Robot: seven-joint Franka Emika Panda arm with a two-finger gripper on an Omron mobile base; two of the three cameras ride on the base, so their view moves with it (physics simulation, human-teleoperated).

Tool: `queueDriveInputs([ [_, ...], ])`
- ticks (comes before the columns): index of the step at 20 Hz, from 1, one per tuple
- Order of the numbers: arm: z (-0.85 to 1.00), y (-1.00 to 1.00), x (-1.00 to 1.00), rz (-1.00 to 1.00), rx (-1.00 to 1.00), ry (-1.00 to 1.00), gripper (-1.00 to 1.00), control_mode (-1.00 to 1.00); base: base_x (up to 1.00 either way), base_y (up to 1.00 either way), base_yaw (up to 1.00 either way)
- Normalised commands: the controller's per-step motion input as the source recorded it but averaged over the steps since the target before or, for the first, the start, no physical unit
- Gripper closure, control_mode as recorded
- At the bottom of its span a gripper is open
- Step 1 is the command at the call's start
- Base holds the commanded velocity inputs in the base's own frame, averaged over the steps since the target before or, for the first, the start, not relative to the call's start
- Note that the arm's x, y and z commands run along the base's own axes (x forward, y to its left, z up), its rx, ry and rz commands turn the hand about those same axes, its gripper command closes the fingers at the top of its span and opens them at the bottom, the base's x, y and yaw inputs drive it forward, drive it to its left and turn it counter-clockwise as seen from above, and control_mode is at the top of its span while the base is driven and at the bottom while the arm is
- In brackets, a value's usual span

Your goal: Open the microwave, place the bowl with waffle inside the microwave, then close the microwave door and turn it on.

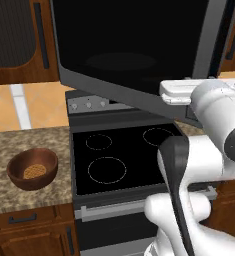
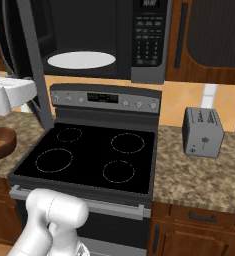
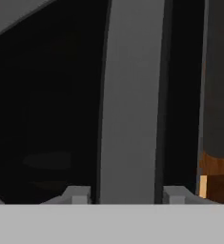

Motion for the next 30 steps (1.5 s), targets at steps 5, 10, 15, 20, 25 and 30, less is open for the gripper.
queueDriveInputs([
  [5, 0.00, 0.10, -1.00, 0.12, -0.11, -0.17, -1.00, -1.00, 0.00, 0.00, 0.00],
  [10, 0.02, -0.05, -1.00, -0.01, -0.02, -0.10, -1.00, -1.00, 0.00, 0.00, 0.00],
  [15, 0.43, -0.93, -0.47, -0.02, 0.21, 0.09, -1.00, -1.00, 0.00, 0.00, 0.00],
  [20, 0.13, -0.90, 0.23, 0.29, 0.23, 0.26, -1.00, -1.00, 0.00, 0.00, 0.00],
  [25, -0.27, -0.48, 0.15, 0.40, 0.41, 0.31, -1.00, -1.00, 0.00, 0.00, 0.00],
  [30, -0.20, -0.19, 0.83, 0.27, 0.54, 0.24, -1.00, -1.00, 0.00, 0.00, 0.00],
])
